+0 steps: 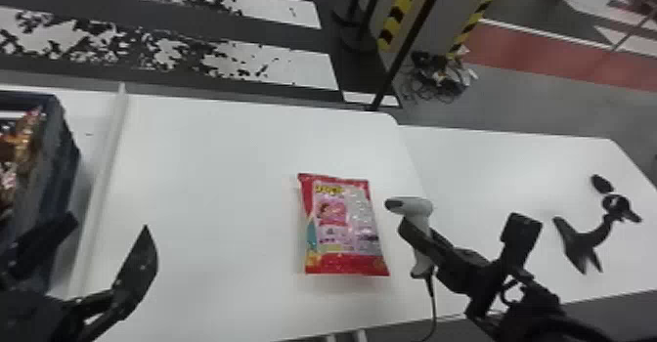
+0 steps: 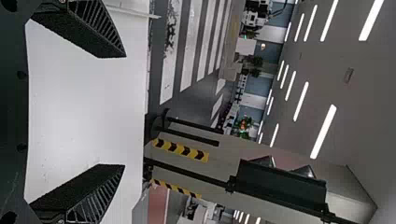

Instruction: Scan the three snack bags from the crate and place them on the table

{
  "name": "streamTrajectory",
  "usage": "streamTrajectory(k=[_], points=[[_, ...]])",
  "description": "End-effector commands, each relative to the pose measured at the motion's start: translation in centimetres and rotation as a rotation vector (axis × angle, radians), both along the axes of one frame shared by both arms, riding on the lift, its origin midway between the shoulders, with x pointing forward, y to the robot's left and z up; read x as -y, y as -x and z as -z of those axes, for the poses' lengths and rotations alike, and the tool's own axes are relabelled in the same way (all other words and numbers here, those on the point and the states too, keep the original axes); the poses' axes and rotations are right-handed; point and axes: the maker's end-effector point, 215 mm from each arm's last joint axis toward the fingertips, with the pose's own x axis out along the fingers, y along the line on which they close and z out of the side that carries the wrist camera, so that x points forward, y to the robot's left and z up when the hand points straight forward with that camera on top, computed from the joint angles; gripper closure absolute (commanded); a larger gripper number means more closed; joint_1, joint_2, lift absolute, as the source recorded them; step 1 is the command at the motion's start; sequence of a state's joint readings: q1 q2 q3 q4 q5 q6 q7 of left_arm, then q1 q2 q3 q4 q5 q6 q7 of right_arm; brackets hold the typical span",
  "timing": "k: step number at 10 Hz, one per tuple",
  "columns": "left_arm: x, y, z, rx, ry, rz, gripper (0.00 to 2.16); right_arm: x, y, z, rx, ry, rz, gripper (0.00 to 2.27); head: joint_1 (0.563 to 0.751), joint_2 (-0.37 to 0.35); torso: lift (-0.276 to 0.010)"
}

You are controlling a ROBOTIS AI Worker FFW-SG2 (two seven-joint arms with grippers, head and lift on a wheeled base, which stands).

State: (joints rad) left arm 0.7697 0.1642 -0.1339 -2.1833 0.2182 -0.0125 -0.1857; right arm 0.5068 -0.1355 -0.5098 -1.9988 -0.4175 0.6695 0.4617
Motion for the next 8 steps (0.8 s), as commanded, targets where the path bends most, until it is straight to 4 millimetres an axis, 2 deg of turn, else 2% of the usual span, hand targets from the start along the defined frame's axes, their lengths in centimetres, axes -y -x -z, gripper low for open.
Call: streamTrajectory(k=[1, 3, 5, 8], points=[[0.2, 0.2, 0.1, -0.004, 0.002, 0.003, 0.02, -3.0, 0.7, -0.4, 0.002, -0.03, -0.036, 2.05, 0.695, -0.35, -0.062], [0.4, 0.3, 0.2, -0.005, 0.002, 0.007, 0.02, -6.9, 1.2, 0.0, -0.001, -0.059, -0.077, 2.05, 0.695, -0.35, -0.062], [0.4, 0.6, 0.2, -0.007, 0.004, 0.009, 0.02, -10.0, 1.6, 1.0, -0.012, -0.078, -0.103, 2.05, 0.695, -0.31, -0.062], [0.1, 0.8, 0.4, -0.007, -0.001, 0.005, 0.02, -12.5, 2.3, 2.1, -0.02, -0.041, -0.13, 2.05, 0.695, -0.257, -0.062]])
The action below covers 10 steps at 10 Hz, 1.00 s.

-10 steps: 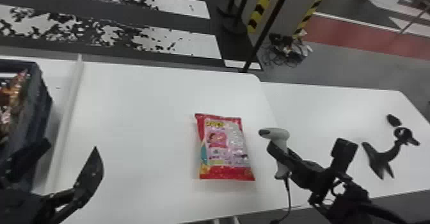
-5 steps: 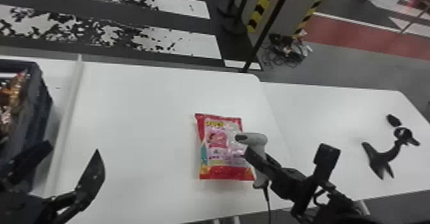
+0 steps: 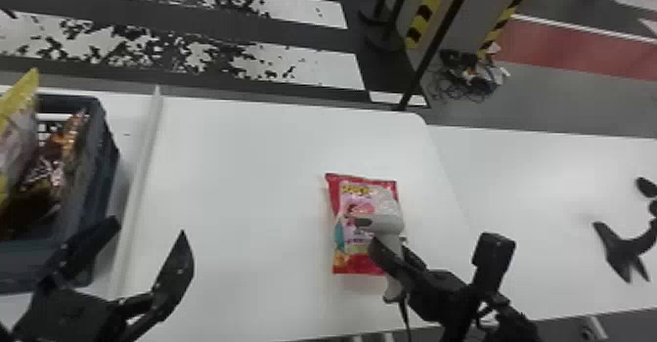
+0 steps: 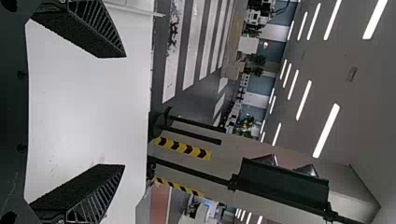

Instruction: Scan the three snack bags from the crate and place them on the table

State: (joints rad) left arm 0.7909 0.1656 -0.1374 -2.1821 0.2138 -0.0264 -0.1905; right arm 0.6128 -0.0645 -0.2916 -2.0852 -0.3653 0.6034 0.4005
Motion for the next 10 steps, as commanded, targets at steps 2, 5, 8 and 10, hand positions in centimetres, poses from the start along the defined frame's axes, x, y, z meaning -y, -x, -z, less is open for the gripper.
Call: streamTrajectory(k=[2, 5, 8, 10], points=[[-0.1, 0.0, -0.1, 0.005, 0.0, -0.002, 0.02, -1.9, 0.7, 1.4, -0.012, 0.089, -0.023, 2.05, 0.695, -0.238, -0.062], [-0.2, 0.0, -0.2, 0.009, -0.002, 0.0, 0.02, -2.2, 0.4, 2.0, -0.004, 0.143, -0.025, 2.05, 0.695, -0.21, -0.062], [-0.6, -0.3, -0.5, 0.019, -0.001, -0.007, 0.02, -2.6, 0.4, 4.1, -0.041, 0.158, -0.036, 2.05, 0.695, -0.2, -0.062], [-0.7, -0.4, -0.2, 0.016, -0.002, -0.01, 0.02, -2.7, 0.0, 3.9, -0.032, 0.153, -0.036, 2.05, 0.695, -0.191, -0.062]])
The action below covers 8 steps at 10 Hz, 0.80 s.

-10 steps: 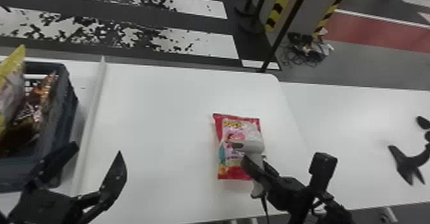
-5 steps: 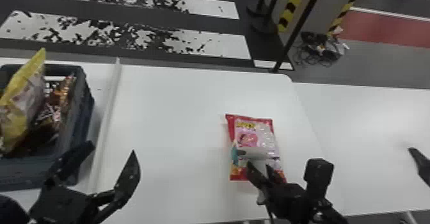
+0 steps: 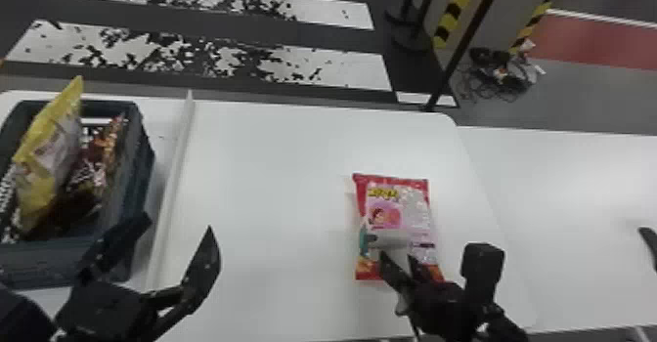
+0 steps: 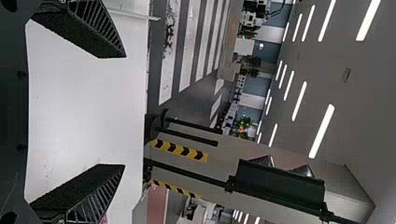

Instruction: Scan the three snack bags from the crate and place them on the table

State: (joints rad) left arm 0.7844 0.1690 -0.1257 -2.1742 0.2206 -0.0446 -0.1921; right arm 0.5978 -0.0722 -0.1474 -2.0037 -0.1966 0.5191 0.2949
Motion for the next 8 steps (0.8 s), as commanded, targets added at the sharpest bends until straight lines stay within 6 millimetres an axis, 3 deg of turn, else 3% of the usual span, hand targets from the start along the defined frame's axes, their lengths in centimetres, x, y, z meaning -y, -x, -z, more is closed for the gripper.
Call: streamTrajectory(k=[1, 2, 5, 8], points=[[-0.1, -0.2, 0.2, -0.001, -0.001, -0.002, 0.02, 0.1, -0.5, -1.4, 0.026, -0.009, 0.001, 2.05, 0.695, -0.189, -0.062], [-0.2, -0.3, 0.1, 0.0, -0.003, -0.005, 0.02, 1.1, -0.9, -2.8, 0.045, -0.022, 0.02, 2.05, 0.695, -0.187, -0.062], [-0.2, -0.4, 0.4, -0.004, -0.003, -0.007, 0.02, 7.7, -3.5, -5.2, 0.093, -0.05, 0.126, 2.05, 0.695, -0.237, -0.062], [-0.3, -0.5, 0.8, -0.01, -0.008, -0.012, 0.02, 14.9, -5.6, -5.6, 0.12, -0.028, 0.222, 2.04, 0.695, -0.325, -0.062]])
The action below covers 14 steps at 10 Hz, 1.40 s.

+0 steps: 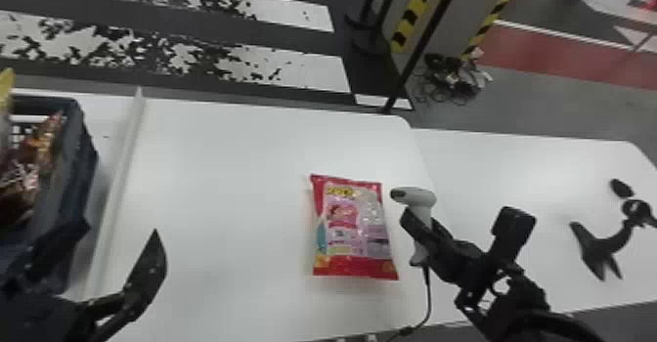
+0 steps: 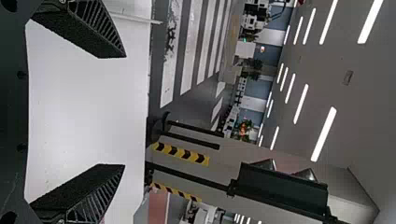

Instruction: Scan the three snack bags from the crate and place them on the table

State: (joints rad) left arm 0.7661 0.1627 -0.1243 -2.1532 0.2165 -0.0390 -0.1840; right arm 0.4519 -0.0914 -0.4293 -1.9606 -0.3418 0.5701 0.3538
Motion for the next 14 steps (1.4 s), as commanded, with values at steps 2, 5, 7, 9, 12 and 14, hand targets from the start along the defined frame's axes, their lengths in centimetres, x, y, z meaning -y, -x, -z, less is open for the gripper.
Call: streamTrajectory(k=[2, 5, 7, 9, 12, 14], points=[[0.0, 0.0, 0.3, -0.006, -0.003, 0.001, 0.02, 5.4, -1.2, 1.4, -0.011, 0.04, 0.058, 2.04, 0.695, -0.35, -0.062], [0.0, -0.1, 0.4, -0.004, -0.004, 0.0, 0.02, 9.3, -2.4, 3.4, -0.007, 0.078, 0.034, 2.04, 0.695, -0.35, -0.062], [0.1, -0.1, 0.5, -0.006, -0.002, 0.003, 0.02, 10.9, -2.8, 5.4, -0.031, 0.085, 0.017, 2.04, 0.695, -0.35, -0.062], [0.2, -0.1, 0.4, -0.005, -0.001, 0.004, 0.02, 11.9, -2.8, 6.6, -0.054, 0.12, 0.01, 2.02, 0.695, -0.35, -0.062], [0.8, -0.1, 0.0, 0.001, 0.008, 0.014, 0.02, 10.0, -2.4, 9.3, -0.119, 0.119, -0.047, 1.67, 0.695, -0.35, -0.062], [0.9, -0.1, -0.1, 0.002, 0.012, 0.013, 0.02, 9.7, -2.1, 10.5, -0.139, 0.12, -0.048, 1.28, 0.695, -0.35, -0.062]])
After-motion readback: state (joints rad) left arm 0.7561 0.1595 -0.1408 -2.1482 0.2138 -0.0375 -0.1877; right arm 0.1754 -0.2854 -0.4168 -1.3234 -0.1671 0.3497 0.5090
